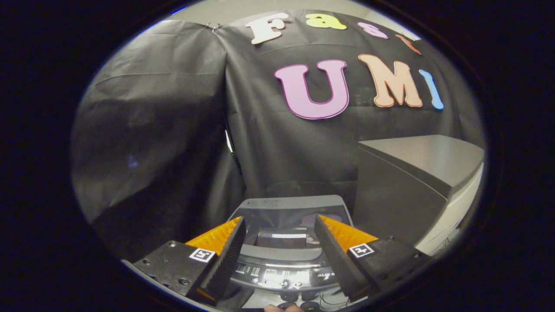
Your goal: Put the clothes into the washing machine and then close the washing machine lid.
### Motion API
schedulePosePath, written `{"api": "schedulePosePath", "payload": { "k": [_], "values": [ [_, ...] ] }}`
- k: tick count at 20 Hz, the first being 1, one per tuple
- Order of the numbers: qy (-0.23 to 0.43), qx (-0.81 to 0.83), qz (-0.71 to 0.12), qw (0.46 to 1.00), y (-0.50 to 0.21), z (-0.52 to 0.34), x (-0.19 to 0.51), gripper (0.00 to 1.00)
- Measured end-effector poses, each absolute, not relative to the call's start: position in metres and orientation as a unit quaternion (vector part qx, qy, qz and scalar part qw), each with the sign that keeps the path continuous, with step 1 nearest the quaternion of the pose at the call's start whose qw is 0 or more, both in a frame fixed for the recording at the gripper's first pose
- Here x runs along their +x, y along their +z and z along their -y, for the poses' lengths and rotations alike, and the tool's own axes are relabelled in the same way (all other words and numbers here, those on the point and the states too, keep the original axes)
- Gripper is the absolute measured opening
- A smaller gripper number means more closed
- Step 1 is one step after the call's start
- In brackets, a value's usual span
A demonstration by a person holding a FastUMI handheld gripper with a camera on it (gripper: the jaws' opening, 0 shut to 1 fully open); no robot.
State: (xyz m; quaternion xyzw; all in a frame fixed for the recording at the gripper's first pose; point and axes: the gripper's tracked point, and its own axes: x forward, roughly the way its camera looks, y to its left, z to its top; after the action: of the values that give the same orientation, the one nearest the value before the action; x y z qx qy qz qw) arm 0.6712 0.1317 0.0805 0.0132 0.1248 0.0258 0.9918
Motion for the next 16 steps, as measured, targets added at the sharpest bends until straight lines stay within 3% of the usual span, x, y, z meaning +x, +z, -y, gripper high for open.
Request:
{"api": "schedulePosePath", "payload": {
  "k": [16],
  "values": [
    [0.005, -0.044, -0.032, 0.998, 0.099, -0.101, 0.6, 0.96]
  ]
}}
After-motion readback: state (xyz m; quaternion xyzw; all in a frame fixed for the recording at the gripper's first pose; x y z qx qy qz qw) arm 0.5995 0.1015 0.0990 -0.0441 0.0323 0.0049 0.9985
